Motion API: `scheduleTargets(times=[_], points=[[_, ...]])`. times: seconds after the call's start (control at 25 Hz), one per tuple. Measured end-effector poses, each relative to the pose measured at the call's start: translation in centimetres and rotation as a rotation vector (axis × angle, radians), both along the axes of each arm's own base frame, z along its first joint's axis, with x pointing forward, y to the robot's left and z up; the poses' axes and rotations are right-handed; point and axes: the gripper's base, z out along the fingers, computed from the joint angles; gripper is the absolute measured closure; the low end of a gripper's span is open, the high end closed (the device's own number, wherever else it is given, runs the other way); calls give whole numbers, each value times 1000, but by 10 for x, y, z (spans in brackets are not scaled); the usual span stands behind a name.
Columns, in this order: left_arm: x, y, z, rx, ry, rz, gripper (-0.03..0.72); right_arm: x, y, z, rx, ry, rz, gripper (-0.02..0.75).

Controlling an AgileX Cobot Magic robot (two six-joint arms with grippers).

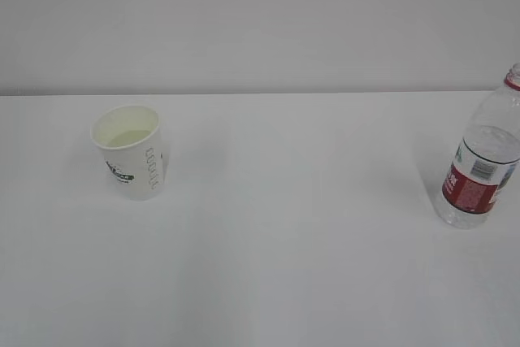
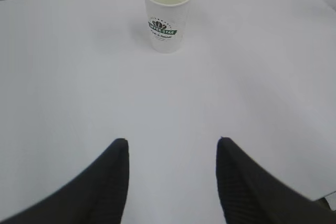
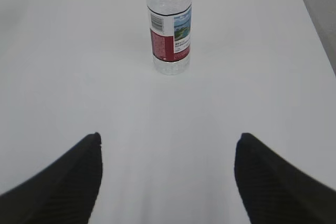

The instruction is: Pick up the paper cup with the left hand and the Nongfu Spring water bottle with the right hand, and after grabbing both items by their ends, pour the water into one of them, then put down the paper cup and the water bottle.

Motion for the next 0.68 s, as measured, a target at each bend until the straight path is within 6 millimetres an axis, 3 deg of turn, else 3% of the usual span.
scheduleTargets(times=[0.68], points=[[0, 0, 0, 0, -1, 0, 298, 1, 0, -1, 1, 0, -1, 146]])
